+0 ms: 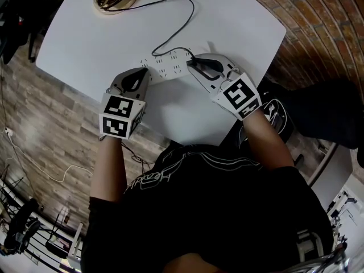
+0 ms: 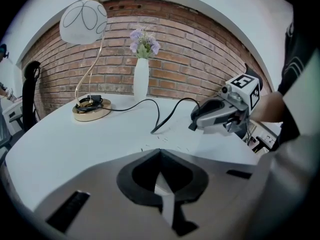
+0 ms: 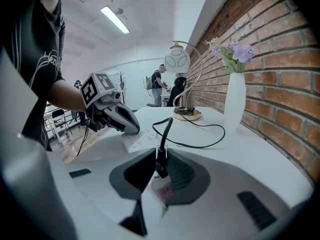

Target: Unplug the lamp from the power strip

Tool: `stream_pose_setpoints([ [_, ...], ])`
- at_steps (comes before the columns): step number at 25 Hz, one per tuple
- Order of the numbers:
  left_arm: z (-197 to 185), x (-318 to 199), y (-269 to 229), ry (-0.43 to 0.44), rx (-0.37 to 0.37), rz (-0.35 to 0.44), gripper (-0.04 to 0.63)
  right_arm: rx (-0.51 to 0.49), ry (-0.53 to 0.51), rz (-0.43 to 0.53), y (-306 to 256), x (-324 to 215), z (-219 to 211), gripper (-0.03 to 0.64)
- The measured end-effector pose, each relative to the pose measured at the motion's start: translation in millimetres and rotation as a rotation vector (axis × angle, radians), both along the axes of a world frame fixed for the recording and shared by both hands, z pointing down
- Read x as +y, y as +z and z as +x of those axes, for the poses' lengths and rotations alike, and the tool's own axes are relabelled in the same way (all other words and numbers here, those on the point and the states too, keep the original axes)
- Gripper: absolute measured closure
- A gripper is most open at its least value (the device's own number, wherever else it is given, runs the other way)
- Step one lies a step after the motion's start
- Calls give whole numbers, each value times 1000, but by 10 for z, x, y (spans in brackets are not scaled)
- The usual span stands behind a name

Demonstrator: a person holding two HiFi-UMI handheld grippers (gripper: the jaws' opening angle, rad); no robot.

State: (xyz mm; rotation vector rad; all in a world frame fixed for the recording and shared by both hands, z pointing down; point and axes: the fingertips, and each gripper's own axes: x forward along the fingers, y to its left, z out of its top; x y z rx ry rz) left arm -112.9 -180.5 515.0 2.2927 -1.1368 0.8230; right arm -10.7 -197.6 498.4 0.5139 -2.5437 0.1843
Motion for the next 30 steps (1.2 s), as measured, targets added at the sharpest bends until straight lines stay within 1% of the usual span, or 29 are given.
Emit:
stream_pose_setpoints([
  [3,0,3,2,11,-20,8,594,2,-54,-19,1,8,-7,571],
  [7,-4,-2,-3,5,-8,-3,592,9,-118,-4,-14,16,-23,574],
  [10,-6,-1,-2,6,1,-16,594,-13,-120,35,-27,25,-22,574],
  [14,-4,-15,4,8,-16,-26,592,-23,-113,104,-41,32,-19,574],
  [16,-6,-17,8,1,-16,-26,592,-22,-101,118,-38,34,-19,574],
  [18,-11,-15,10,-4,-15,-26,592,-30,-81,98,-29,30,-16,574],
  [22,7,-11,7,2,-20,-25,594,-38,-25,-2,-11,-17,16,574],
  [26,12,-5,7,13,-20,-23,592,-35,11,-74,6,-79,23,572],
  [28,17,1,11,11,-20,-21,594,-25,22,-65,5,-82,20,572],
  [30,18,0,12,6,-19,-20,592,-7,43,-31,2,-83,18,572],
])
